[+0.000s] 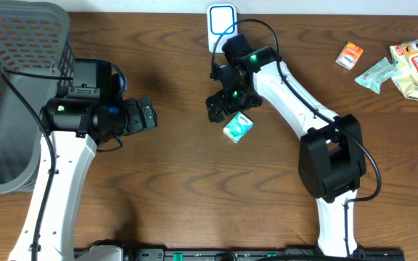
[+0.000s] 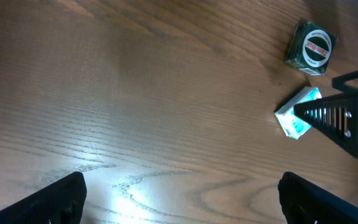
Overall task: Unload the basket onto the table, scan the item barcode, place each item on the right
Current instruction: 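Shift the right gripper onto the white-green tissue pack and close on it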
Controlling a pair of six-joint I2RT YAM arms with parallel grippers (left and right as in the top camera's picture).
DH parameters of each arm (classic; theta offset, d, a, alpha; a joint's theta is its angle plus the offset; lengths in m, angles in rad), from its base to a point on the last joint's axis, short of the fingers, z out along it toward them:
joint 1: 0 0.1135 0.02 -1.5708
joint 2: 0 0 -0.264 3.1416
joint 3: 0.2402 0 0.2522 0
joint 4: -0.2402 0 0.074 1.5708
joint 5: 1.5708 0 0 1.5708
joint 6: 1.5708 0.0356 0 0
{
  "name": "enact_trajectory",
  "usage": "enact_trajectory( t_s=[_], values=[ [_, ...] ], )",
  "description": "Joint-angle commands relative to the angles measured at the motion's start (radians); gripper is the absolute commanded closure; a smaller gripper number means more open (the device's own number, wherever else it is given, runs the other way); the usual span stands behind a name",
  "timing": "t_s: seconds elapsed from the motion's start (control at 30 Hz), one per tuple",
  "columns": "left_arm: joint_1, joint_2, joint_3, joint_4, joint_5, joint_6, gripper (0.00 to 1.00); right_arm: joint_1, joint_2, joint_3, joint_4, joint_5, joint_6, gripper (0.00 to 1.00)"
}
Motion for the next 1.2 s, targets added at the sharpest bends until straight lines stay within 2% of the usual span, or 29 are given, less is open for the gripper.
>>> enact_trajectory(
  t_s=[0.0,0.07,0.13,0.4,0.63,0.77,0.97,1.17],
  values=[
    [0.005,0.000,0.003,-0.002,-0.006,0.010,0.02,0.005,0.010,-0.003,-0.007,0.231,0.267,0.01],
    [0.005,0.000,0.003,-0.002,-0.006,0.010,0.03,0.005,0.010,-0.003,-0.006,0.290,0.361,0.01],
    [0.005,0.000,0.003,-0.002,-0.006,0.010,0.02,0.005,0.010,-0.003,0.003,0.285,0.385,0.01],
    [0.005,0.000,0.003,-0.002,-0.006,0.010,0.03,0.015,0.010,-0.003,-0.019,0.278,0.383,0.01],
    [0.005,0.000,0.003,-0.002,-0.006,0.010,0.02,0.024,0.010,-0.003,-0.017,0.277,0.399,0.50],
    [0.005,0.000,0.003,-0.002,-0.006,0.010,0.02,0.044,0.012,-0.003,0.011,0.278,0.450,0.53],
    [0.005,0.000,0.003,-0.002,-0.006,0.010,0.02,0.095,0.024,-0.003,0.040,0.283,0.451,0.49],
    [0.005,0.000,0.003,-0.002,-0.006,0.010,0.02,0.151,0.068,-0.004,0.034,0.412,0.494,0.48]
  ],
)
